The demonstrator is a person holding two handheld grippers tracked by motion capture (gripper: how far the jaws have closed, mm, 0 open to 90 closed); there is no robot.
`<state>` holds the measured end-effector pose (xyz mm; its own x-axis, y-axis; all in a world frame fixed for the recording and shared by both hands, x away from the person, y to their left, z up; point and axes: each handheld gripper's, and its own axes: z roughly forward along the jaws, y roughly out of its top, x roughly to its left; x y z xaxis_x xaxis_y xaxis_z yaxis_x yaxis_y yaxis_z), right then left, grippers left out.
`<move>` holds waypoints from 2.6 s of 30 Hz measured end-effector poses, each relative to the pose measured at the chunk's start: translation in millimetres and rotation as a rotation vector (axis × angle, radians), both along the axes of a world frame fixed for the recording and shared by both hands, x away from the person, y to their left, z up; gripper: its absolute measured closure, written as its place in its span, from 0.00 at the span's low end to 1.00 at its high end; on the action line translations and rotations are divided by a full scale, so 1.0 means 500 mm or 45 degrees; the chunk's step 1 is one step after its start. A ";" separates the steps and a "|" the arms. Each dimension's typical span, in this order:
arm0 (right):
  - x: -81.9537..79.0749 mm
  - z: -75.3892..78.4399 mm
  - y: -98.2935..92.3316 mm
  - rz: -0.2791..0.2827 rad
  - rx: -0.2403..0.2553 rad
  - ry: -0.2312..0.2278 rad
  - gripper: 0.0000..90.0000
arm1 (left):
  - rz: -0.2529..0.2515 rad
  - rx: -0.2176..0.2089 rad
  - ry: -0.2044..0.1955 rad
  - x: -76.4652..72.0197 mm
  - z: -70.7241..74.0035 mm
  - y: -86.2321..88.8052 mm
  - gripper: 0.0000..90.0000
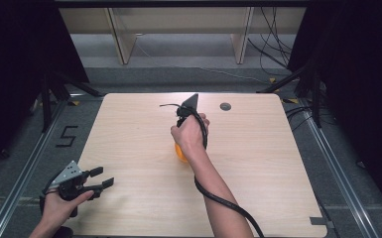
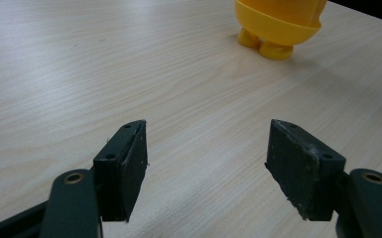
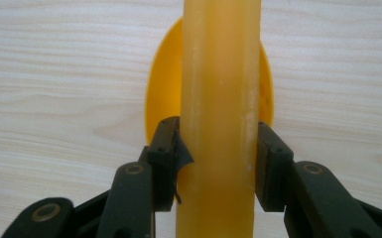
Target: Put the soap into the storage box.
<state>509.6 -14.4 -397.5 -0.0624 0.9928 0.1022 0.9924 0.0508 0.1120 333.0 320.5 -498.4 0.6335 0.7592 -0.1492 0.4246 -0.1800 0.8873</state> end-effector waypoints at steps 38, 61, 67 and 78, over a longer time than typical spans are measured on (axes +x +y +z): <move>-0.034 0.037 -0.021 0.134 0.015 -0.155 0.48 | 0.007 0.001 0.004 0.000 0.000 0.001 0.35; -0.099 0.079 -0.114 0.284 0.086 -0.248 0.48 | 0.011 -0.003 0.006 0.001 -0.002 0.002 0.35; -0.121 0.075 -0.146 0.379 0.100 -0.289 0.48 | 0.011 -0.009 0.002 0.002 -0.002 0.002 0.35; -0.163 0.062 -0.208 0.407 0.109 -0.335 0.50 | 0.012 -0.004 0.006 0.002 -0.003 0.002 0.35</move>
